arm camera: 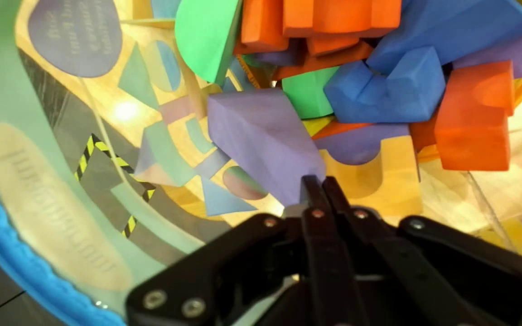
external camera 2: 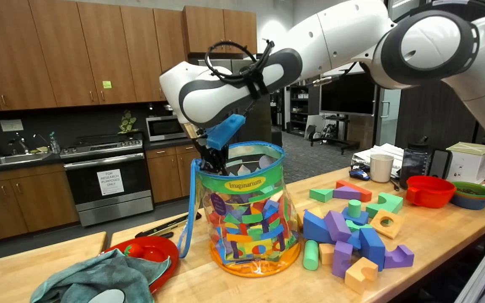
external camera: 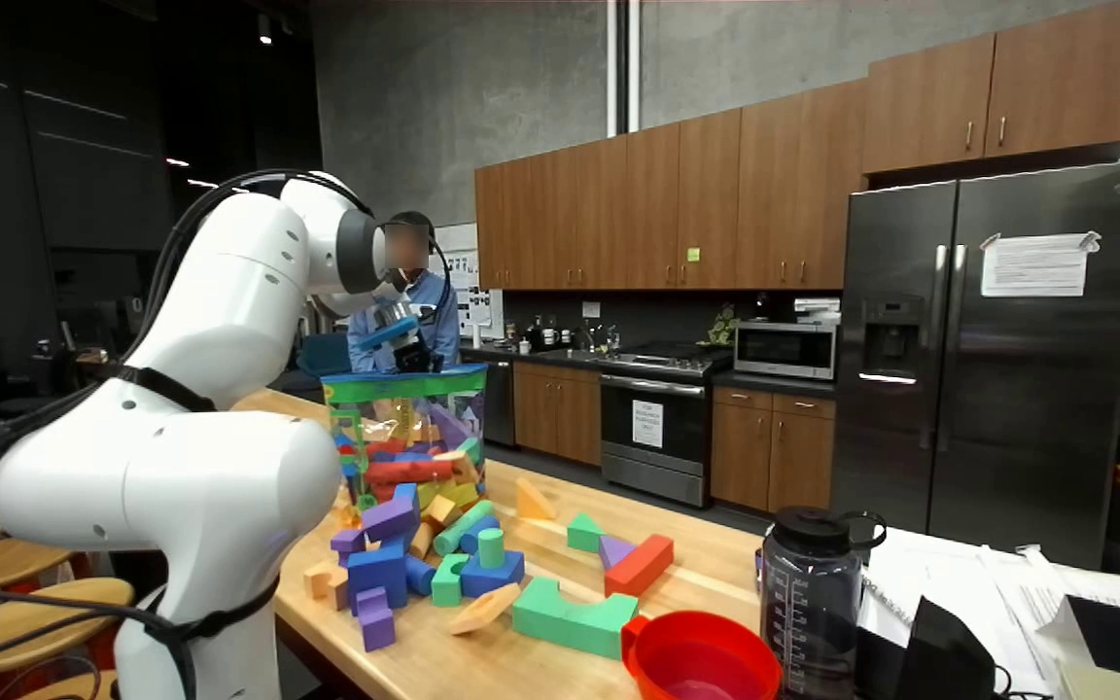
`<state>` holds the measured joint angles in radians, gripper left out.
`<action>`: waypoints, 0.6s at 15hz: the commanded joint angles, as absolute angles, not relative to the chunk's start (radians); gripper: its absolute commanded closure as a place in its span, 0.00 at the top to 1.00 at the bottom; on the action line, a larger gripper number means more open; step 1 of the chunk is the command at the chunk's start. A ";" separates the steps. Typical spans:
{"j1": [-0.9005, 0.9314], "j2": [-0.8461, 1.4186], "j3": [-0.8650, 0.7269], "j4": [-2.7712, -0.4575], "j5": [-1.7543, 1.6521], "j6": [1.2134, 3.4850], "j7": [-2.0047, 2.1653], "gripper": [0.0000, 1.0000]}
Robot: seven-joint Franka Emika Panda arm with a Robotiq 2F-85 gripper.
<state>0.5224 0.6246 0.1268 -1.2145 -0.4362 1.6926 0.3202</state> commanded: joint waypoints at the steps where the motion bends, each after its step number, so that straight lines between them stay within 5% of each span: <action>1: 0.533 0.597 0.104 -1.220 -0.455 1.692 0.416 0.01; 9: 0.553 0.595 0.090 -1.168 -0.474 1.652 0.571 0.01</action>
